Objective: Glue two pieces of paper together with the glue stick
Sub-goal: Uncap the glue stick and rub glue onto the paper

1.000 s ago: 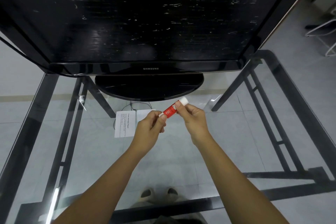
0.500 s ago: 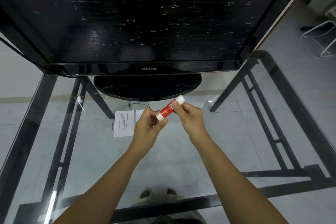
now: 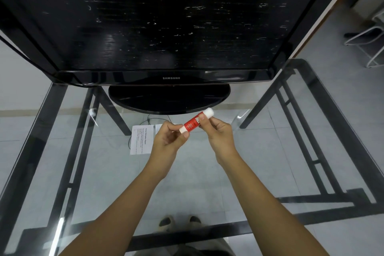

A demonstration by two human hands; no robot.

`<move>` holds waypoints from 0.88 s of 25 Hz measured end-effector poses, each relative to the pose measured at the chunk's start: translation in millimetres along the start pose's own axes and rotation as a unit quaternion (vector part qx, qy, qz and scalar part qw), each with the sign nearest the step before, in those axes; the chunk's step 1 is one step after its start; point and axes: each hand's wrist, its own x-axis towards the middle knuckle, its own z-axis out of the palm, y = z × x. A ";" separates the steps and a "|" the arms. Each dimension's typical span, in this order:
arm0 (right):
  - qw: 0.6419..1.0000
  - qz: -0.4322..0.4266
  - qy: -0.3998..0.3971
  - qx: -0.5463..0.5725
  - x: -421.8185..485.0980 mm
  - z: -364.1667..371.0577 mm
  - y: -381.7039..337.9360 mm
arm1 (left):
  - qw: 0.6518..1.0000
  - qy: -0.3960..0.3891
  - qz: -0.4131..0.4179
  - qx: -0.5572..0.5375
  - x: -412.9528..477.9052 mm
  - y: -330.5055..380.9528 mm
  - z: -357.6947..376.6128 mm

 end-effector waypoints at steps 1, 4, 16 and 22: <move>1.000 -0.002 -0.002 0.000 -0.2 -0.4 0.2 | 1.000 0.004 0.008 -0.014 -0.7 0.2 -0.2; 1.000 -0.004 0.001 -0.009 -1.2 -0.2 1.8 | 1.000 0.011 0.005 -0.014 -2.3 -1.2 -1.4; 0.999 -0.001 -0.010 -0.038 -5.4 -4.0 1.3 | 0.998 0.029 -0.027 -0.040 -8.3 1.6 -0.6; 0.999 -0.024 -0.011 -0.030 -6.7 -5.4 2.9 | 0.984 0.000 -0.128 -0.125 -7.1 7.5 0.3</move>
